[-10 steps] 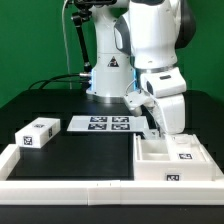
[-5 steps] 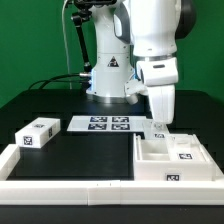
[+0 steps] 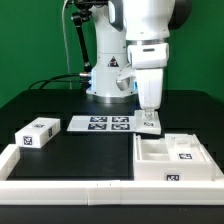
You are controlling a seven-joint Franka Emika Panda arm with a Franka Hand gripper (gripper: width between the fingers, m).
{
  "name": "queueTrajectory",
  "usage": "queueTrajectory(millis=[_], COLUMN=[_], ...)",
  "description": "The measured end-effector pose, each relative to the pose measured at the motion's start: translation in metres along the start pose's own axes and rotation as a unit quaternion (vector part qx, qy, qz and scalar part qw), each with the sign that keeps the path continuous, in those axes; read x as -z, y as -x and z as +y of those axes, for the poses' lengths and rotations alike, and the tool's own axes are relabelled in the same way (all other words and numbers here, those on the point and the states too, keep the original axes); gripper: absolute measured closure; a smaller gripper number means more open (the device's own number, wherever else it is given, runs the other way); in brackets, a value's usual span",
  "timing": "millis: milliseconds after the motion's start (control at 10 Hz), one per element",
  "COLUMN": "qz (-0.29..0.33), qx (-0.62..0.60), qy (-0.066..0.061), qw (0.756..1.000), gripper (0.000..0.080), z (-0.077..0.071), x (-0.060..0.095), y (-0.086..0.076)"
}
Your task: Assemble cabinet
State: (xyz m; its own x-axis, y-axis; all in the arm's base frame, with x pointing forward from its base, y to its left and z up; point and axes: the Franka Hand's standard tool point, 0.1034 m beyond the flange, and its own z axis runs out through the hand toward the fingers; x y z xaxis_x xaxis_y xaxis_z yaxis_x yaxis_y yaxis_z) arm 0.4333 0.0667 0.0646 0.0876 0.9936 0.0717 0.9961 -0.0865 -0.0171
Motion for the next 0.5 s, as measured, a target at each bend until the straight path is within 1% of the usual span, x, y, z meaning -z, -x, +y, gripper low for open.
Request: queueTrajectory(millis=[200,300,400,500], qz=[0.000,0.002,0.006,0.006], qx=[0.000,-0.001,-0.002,-0.002], qy=[-0.002,0.002,0.014,0.012], qw=[1.000,1.000,1.000,1.000], gripper=[0.0732,0.0732,0.0732,0.0732], z=[-0.0013,-0.0007,0.0004,-0.0010], x=[-0.0016,-0.0015,-0.0013,-0.0021], y=[-0.0003,-0.0008,-0.0024,-0.0018])
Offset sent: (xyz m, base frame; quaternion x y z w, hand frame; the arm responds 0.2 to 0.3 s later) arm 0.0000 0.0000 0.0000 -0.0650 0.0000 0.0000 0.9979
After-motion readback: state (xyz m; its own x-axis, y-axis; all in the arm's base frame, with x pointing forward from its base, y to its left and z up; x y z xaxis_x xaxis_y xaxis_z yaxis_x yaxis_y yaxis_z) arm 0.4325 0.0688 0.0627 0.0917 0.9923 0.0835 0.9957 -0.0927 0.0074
